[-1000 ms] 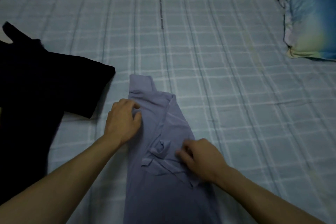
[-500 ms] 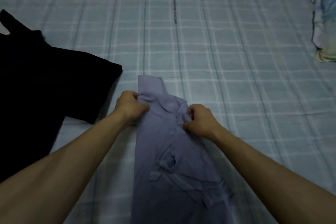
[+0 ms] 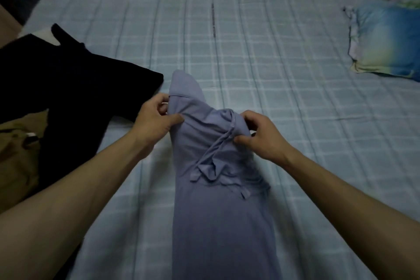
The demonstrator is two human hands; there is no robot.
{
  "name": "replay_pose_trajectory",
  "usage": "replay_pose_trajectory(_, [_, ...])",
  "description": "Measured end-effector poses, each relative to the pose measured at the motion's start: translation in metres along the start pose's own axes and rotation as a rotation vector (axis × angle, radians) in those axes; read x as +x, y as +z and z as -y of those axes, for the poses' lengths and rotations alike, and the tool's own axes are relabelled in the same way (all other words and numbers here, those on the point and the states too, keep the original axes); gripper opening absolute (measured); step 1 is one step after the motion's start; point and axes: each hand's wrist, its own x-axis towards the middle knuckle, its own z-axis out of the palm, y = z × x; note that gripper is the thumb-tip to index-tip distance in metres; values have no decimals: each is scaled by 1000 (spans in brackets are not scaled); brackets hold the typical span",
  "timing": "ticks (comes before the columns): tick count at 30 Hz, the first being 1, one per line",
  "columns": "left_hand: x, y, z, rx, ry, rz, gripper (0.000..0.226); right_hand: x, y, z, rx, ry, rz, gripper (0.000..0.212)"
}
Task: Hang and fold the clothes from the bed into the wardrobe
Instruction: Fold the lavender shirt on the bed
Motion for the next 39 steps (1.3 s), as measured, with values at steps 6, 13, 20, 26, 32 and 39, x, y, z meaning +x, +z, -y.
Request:
replay_pose_trajectory(6, [-93, -3, -12, 33, 117, -10, 36, -78, 3, 11, -17, -140, -49, 19])
replay_pose_trajectory(13, [-204, 17, 19, 255, 230, 5, 29, -183, 25, -10, -98, -239, -113, 17])
replay_pose_trajectory(20, [-301, 9, 83, 596, 571, 180, 17, -275, 53, -40, -368, -435, 26, 24])
replay_pose_trajectory(26, [-380, 7, 179, 983, 747, 545, 15, -354, 99, -95, -561, -518, 183, 21])
replay_pose_trajectory(32, [-405, 15, 206, 1193, 678, 653, 21, -384, 127, -106, -634, -312, 274, 18])
replay_pose_trajectory(39, [-387, 24, 193, 1087, 477, 506, 21, -361, 130, -83, -686, -348, 52, 24])
